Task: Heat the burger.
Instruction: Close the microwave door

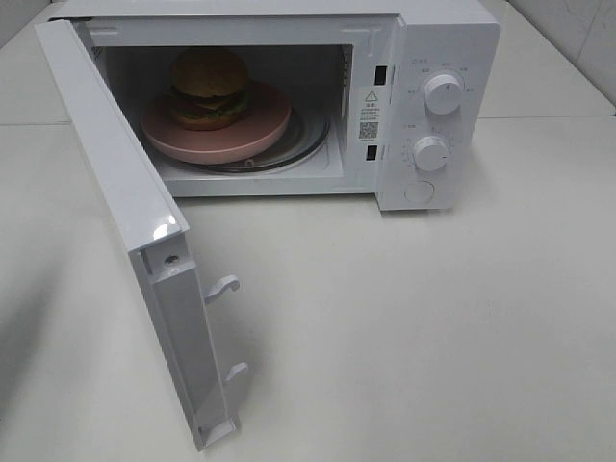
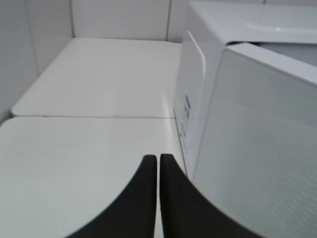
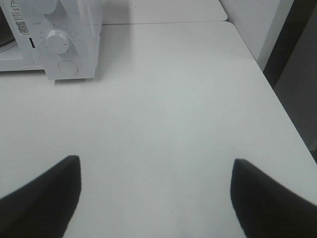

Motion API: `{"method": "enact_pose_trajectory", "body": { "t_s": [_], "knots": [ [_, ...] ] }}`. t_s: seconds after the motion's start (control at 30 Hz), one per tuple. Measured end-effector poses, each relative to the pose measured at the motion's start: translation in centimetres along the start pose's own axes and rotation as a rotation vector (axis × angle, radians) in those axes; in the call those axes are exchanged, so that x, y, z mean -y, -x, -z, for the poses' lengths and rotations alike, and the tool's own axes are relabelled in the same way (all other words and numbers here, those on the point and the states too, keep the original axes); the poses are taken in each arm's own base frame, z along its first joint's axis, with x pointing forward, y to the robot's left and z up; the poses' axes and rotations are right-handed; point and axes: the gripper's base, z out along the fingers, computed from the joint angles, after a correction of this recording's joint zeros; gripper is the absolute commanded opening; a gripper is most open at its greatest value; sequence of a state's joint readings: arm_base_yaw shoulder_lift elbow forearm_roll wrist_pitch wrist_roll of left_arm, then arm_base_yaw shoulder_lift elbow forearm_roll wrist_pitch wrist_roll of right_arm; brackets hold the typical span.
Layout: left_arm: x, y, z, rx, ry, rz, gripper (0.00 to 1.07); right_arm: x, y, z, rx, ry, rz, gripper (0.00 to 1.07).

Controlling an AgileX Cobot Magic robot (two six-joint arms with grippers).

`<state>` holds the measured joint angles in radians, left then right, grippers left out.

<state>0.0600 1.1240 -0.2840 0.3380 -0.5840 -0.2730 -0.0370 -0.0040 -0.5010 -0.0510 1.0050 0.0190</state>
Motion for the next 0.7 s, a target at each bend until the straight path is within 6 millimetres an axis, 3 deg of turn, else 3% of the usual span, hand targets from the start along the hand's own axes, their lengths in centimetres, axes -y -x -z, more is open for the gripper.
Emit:
{"method": "enact_pose_trajectory", "body": {
  "t_s": [0.4,0.7],
  "knots": [
    [2.1,-3.9,-3.3,-0.109,-0.31,-0.061,0.01,0.0,0.0,0.0,0.0,0.0,0.0,0.73],
    [4.1,-4.2,-5.1,-0.117,-0.444,-0.081,0.01,0.0,0.0,0.0,0.0,0.0,0.0,0.73]
  ]
}}
